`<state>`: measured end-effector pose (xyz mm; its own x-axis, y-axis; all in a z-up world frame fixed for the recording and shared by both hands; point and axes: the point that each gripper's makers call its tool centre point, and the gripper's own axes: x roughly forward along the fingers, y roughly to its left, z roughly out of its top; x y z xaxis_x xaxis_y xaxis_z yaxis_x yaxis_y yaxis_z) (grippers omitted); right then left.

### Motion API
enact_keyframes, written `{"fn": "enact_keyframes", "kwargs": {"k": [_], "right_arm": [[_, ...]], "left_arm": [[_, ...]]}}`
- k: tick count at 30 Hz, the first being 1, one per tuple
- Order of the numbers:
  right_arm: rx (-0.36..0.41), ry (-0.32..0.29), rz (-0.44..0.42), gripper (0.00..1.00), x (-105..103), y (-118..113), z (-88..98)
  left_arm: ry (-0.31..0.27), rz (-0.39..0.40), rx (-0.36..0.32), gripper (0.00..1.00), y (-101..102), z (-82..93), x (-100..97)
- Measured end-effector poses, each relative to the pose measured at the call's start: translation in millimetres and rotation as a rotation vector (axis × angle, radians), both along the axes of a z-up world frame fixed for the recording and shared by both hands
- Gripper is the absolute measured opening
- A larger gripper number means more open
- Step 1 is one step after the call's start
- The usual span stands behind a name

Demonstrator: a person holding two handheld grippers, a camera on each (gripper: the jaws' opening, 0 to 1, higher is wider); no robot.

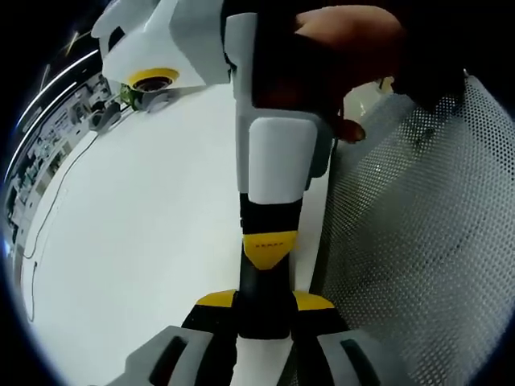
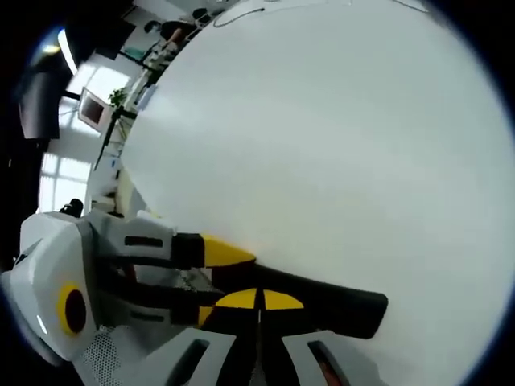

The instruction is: Press the specified remote control buttons in sequence, fully releasing each button before pressing the next.

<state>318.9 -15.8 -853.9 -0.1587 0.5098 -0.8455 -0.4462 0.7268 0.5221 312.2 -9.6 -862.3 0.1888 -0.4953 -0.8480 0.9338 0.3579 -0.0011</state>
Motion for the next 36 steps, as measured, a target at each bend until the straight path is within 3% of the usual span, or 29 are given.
{"fn": "enact_keyframes", "kwargs": {"k": [15,36], "right_arm": [[0.010,0.009,0.002,0.00,-2.4,0.1,1.8],[-0.011,-0.028,0.034,0.00,-4.3,1.9,2.9]], "left_arm": [[0.002,0.009,0.007,0.25,0.5,0.5,-0.5],[0.011,0.026,0.017,0.25,-0.7,1.3,0.0]]}}
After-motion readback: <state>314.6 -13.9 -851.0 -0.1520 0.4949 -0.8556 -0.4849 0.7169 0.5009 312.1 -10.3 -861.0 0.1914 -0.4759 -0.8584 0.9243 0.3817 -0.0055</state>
